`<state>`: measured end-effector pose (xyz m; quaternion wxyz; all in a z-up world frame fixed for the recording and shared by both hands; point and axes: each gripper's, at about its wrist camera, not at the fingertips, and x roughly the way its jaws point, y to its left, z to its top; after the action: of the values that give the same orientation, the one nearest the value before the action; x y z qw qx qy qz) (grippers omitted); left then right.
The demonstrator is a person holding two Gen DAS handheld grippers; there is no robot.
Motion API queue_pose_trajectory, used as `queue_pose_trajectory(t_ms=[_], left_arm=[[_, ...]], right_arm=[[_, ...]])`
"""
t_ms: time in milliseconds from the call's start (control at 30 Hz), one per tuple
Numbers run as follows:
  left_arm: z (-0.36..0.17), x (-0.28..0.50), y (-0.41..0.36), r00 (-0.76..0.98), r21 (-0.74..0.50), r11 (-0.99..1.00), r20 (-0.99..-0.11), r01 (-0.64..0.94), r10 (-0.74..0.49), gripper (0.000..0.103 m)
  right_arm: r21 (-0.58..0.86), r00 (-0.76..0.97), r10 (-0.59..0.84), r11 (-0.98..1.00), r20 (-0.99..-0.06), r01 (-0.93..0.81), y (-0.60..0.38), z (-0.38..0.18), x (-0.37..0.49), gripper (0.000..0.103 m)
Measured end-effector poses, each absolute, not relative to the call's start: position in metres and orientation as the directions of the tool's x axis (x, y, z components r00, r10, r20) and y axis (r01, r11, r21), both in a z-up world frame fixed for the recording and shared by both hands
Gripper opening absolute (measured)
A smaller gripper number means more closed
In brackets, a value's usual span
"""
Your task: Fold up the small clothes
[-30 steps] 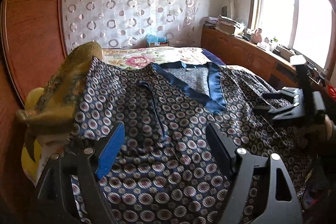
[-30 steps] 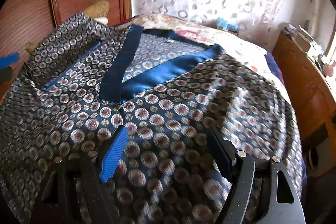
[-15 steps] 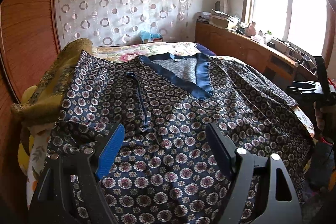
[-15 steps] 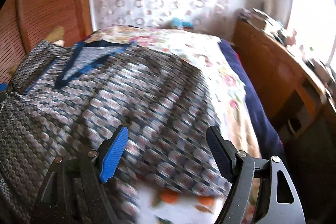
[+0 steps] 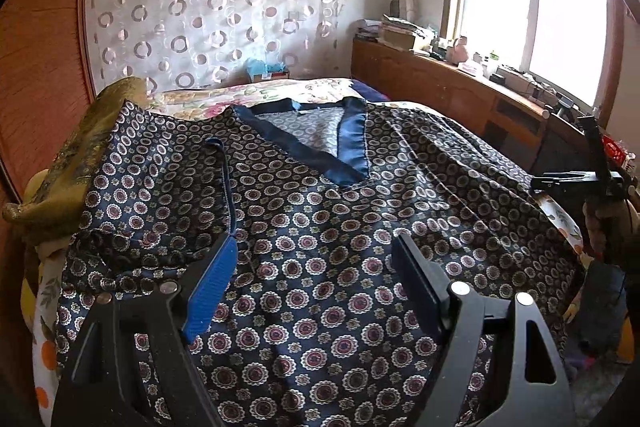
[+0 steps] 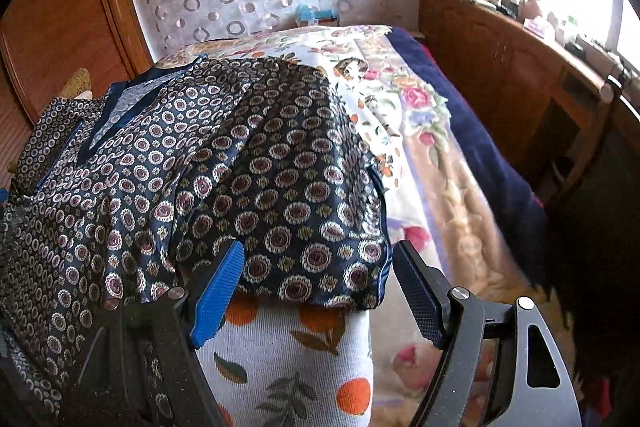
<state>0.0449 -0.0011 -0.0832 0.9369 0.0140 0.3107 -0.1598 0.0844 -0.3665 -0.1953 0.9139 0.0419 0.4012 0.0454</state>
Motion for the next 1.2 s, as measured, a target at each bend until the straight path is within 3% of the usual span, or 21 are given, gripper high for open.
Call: queue_pose_trajectory(t_ms=[100, 267, 333, 433, 633, 833, 1067, 1200], left_arm=[[-0.083, 0.044, -0.003, 0.753, -0.074, 0.947, -0.589, 0.312, -0.294, 0.080], [-0.083, 0.044, -0.004, 0.753, -0.076, 0.948, -0.588, 0.310, -0.294, 0.080], [-0.084, 0.043, -0.004, 0.753, -0.079, 0.948, -0.589, 0.308, -0.294, 0.080], [-0.084, 0.043, -0.004, 0.752, -0.079, 0.948, -0.590, 0.308, -0.294, 0.080], [-0.085, 0.043, -0.005, 0.752, -0.076, 0.950, -0.594, 0.303, -0.287, 0.080], [-0.086, 0.042, -0.004, 0.753, -0.074, 0.950, -0.592, 0.302, -0.286, 0.080], [-0.086, 0.040, 0.000, 0.760, -0.072, 0.954, -0.588, 0.291, -0.277, 0.080], [-0.087, 0.039, 0.001, 0.760, -0.074, 0.954, -0.589, 0.290, -0.276, 0.080]], right_arm=[[0.140, 0.669, 0.139, 0.989, -0.730, -0.053, -0.372, -0.195, 0.081, 0.068], [0.114, 0.668, 0.122, 0.992, -0.734, -0.056, -0.373, -0.198, 0.080, 0.050], [0.074, 0.678, 0.092, 0.996, -0.730, -0.055, -0.370, -0.196, 0.078, 0.030], [-0.015, 0.686, 0.025, 0.999, -0.727, -0.052, -0.362, -0.195, 0.079, 0.012], [-0.066, 0.757, -0.009, 0.997, -0.654, -0.045, -0.349, -0.167, 0.080, 0.008], [-0.068, 0.818, 0.084, 0.987, -0.570, -0.148, -0.302, -0.133, 0.080, 0.008], [-0.082, 0.761, 0.192, 0.948, -0.619, -0.306, -0.235, -0.154, 0.076, 0.008], [-0.090, 0.738, 0.180, 0.946, -0.651, -0.311, -0.227, -0.170, 0.073, 0.008]])
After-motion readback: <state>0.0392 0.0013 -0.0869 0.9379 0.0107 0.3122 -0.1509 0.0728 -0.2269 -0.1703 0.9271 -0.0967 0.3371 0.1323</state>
